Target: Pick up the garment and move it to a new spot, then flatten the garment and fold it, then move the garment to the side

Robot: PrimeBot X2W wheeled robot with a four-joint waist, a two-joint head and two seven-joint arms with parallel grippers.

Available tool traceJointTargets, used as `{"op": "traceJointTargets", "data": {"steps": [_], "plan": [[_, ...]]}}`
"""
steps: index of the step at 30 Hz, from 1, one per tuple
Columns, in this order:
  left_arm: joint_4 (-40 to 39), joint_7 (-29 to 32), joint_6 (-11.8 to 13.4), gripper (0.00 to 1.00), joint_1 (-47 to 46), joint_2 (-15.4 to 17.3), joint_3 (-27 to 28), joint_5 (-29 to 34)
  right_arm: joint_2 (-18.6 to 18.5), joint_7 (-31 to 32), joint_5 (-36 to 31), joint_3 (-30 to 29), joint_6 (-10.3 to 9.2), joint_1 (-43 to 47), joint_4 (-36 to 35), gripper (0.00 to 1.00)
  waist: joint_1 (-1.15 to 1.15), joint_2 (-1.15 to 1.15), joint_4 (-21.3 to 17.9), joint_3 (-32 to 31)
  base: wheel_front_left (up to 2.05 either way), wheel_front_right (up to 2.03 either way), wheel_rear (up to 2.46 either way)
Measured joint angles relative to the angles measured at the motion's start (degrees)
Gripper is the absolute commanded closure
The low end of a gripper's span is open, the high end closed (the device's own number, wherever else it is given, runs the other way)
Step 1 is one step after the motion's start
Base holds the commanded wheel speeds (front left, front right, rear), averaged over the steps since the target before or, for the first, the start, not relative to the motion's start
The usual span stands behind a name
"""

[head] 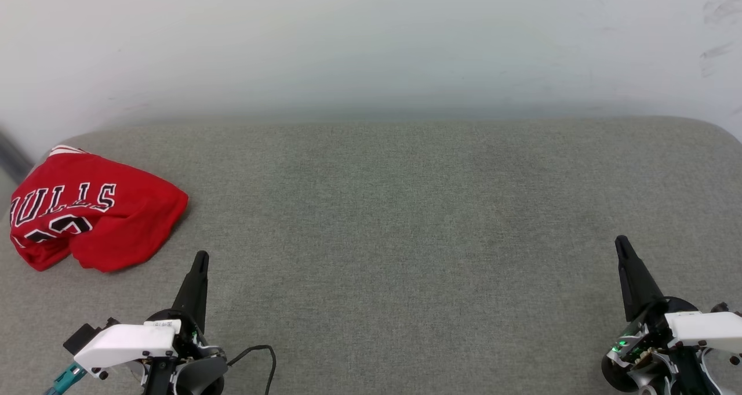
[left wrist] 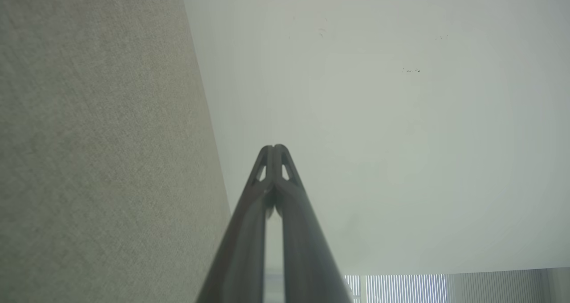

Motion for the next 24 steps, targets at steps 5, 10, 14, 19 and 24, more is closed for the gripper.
{"op": "traceJointTargets", "data": {"steps": [5,10,14,19,24], "plan": [[0.0,0.0,0.0,1.0,0.0,0.0,0.0,0.0,0.0,0.0,0.0,0.0,0.0,0.0,0.0,1.0,0.0,0.0,0.0,0.0,0.0,0.0,0.0],[0.0,0.0,0.0,1.0,0.0,0.0,0.0,0.0,0.0,0.0,0.0,0.0,0.0,0.0,0.0,1.0,0.0,0.0,0.0,0.0,0.0,0.0,0.0],[0.0,0.0,0.0,1.0,0.0,0.0,0.0,0.0,0.0,0.0,0.0,0.0,0.0,0.0,0.0,1.0,0.0,0.0,0.0,0.0,0.0,0.0,0.0],[0.0,0.0,0.0,1.0,0.0,0.0,0.0,0.0,0.0,0.0,0.0,0.0,0.0,0.0,0.0,1.0,0.0,0.0,0.0,0.0,0.0,0.0,0.0],[0.0,0.0,0.0,1.0,0.0,0.0,0.0,0.0,0.0,0.0,0.0,0.0,0.0,0.0,0.0,1.0,0.0,0.0,0.0,0.0,0.0,0.0,0.0]]}}
